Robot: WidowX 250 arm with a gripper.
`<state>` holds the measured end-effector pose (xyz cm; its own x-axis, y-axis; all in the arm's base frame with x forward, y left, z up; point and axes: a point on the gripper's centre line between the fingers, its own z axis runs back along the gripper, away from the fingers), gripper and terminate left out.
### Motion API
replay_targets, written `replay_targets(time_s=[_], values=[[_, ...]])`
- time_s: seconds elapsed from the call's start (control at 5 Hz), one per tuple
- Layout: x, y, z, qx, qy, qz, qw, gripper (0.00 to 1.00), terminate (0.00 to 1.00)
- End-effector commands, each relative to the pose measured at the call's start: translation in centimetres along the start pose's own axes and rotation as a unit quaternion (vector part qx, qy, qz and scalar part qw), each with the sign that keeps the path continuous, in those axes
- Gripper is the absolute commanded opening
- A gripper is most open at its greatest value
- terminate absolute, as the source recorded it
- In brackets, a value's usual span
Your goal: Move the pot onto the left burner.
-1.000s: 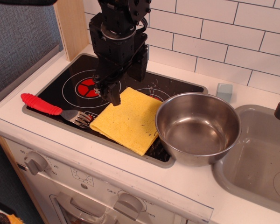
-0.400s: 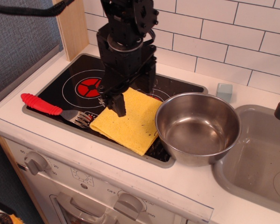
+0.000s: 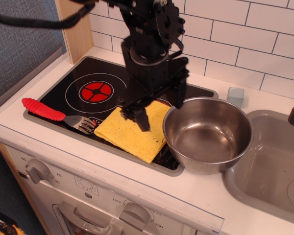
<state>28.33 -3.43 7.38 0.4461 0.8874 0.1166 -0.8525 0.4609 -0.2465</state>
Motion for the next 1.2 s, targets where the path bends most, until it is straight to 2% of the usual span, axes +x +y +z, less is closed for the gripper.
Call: replay_targets(time_s=[0.0,0.2,0.4,0.6,1.0], values=[[-1.8,-1.7,-2.8,0.02,0.02,-0.098,0.9948,1.0,0.0],[-2.3,-1.7,-4.4,0.04,0.031,-0.12,0.9916,1.0,0.0],[-2.1,-1.8,-4.8,0.045,0.006,-0.116,0.9922,0.0,0.0],[-1.8,-2.2,-4.7,0.038,-0.009,-0.113,0.9928,0.0,0.0],[-1.5,-1.5,-4.2,0.041,-0.016,-0.1,0.994,0.0,0.0]])
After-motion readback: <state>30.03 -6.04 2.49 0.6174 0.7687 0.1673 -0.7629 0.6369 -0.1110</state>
